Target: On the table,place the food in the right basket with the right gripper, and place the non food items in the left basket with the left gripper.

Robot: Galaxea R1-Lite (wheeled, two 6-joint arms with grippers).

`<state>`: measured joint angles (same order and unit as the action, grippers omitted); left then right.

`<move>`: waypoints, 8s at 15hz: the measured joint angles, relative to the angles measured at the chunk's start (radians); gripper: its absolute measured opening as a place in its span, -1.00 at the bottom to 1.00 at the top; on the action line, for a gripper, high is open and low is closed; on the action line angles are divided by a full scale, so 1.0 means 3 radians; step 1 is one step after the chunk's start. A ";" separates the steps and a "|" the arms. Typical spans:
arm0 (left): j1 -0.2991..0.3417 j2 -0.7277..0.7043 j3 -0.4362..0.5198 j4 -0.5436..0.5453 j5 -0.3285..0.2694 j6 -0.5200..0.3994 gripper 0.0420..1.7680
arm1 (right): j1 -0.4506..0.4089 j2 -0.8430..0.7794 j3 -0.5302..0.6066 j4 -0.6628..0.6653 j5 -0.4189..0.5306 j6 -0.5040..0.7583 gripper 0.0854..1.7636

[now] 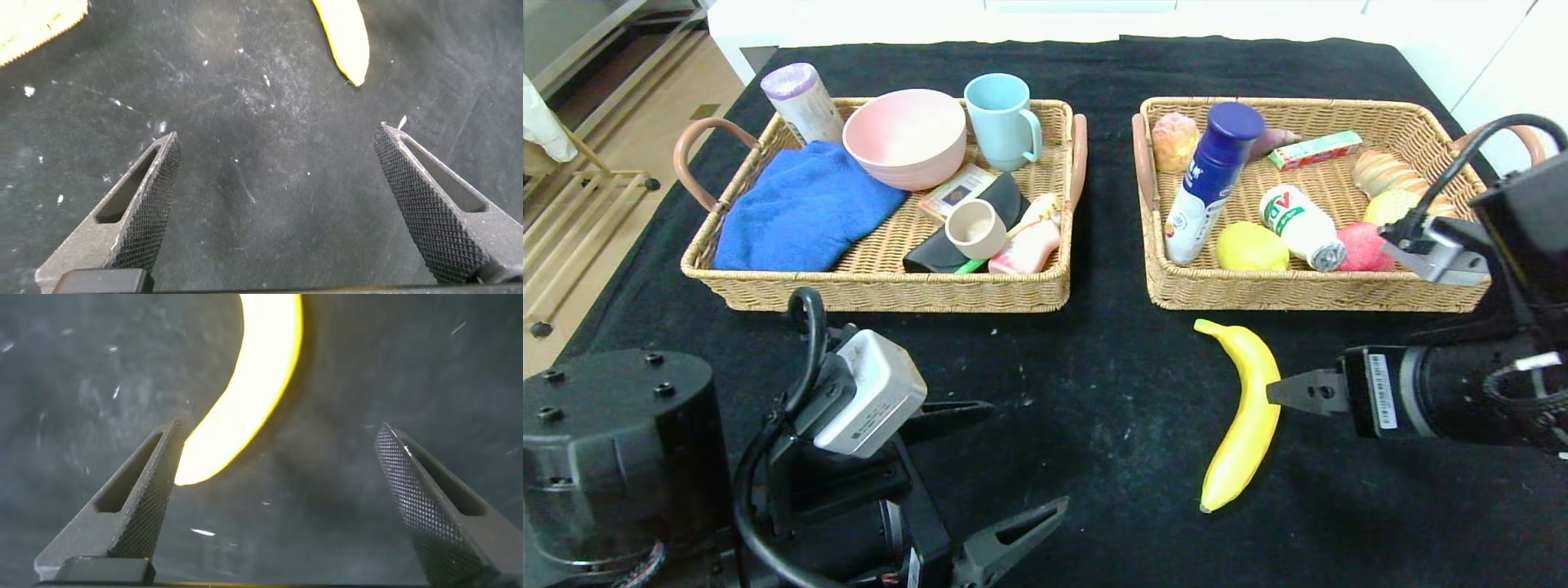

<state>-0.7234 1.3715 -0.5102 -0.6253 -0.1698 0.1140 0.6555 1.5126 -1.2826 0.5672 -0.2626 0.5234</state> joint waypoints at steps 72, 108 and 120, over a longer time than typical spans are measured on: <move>-0.0023 -0.0099 0.0075 0.0005 0.0002 0.0110 0.94 | -0.1557 0.0957 -0.2104 -0.0548 -0.0252 0.0716 -0.33; 0.0672 -0.1867 -0.0374 0.1909 0.0999 -0.0006 0.94 | -0.1413 -0.2778 0.0818 0.0572 0.1361 -0.1636 0.92; 0.1815 -0.3291 -0.1190 0.3950 0.0156 -0.0029 0.94 | -0.2218 -0.4056 0.0486 0.1916 0.1621 -0.1759 0.92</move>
<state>-0.1789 0.3843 -0.8672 0.5598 -0.1230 0.1053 -0.0100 0.2957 -1.1368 1.1421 0.2236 -0.0043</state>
